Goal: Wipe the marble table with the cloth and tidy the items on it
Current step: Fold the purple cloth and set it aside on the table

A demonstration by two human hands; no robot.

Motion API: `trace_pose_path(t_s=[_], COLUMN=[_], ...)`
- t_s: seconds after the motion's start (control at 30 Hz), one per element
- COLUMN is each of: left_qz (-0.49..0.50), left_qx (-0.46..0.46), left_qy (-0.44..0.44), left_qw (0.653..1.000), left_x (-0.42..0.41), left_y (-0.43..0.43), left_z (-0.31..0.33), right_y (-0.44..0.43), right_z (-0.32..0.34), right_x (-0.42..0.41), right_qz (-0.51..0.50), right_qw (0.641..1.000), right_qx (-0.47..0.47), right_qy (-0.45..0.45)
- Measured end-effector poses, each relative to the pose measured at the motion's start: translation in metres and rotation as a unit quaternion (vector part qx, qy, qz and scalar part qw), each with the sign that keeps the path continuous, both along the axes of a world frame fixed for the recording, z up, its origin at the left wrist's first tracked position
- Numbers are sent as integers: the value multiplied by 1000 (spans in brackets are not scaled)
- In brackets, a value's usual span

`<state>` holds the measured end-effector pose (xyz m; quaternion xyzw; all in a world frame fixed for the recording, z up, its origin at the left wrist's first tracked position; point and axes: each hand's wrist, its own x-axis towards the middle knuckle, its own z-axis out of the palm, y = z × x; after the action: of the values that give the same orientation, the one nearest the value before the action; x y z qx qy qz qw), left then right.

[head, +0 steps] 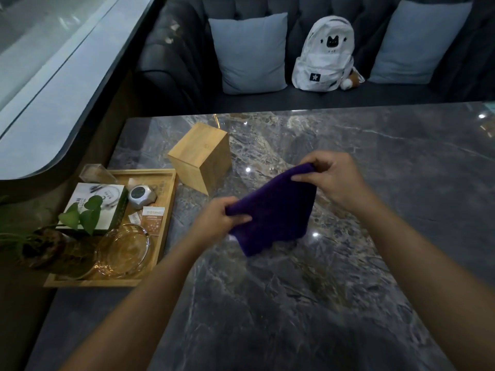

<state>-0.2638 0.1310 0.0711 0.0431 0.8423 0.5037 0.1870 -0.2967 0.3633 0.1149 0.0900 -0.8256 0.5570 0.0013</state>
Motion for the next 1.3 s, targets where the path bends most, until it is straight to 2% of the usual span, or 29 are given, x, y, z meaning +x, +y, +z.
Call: trace_pose_path(t_s=[0.17,0.23,0.37,0.47,0.57,0.67,0.77,0.87,0.97,1.07,1.17,1.3], left_qz=[22,7,-19,-70,-108,-112,-9,134,226,233,172,172], left_qx=[-60,-55,-18,-61,-42,-12,39,122,102,131,166,21], left_qy=[186,210,89,0,-102,-159,-142,-137,-108,-105,-147,-70], left_qw=[980,976,996,996,988,981,989,974,963,958,960,982], left_x=[-18,-14,8,32,55,63,58,49,40,37,37,41], left_y=[4,4,-14,-22,-24,-29,-26,-16,-2,8,9,12], left_z=[28,31,-7,-38,-54,-61,-64,-67,-74,-74,-72,-77], right_y=[15,20,28,33,35,33,27,22,22,29,37,39], right_z=[-3,-7,-37,-74,-94,-97,-101,-105,-110,-111,-111,-111], right_x=[-4,3,27,51,68,73,70,67,67,69,74,76], right_qz=[-66,-57,18,121,185,213,107,5,-18,-30,-20,-9], right_qw=[994,995,992,963,926,902,921,929,927,919,907,898], right_qx=[-90,-85,5,64,95,101,54,17,41,70,84,153], right_qy=[9,-3,-128,-234,-316,-361,-371,-370,-371,-387,-413,-413])
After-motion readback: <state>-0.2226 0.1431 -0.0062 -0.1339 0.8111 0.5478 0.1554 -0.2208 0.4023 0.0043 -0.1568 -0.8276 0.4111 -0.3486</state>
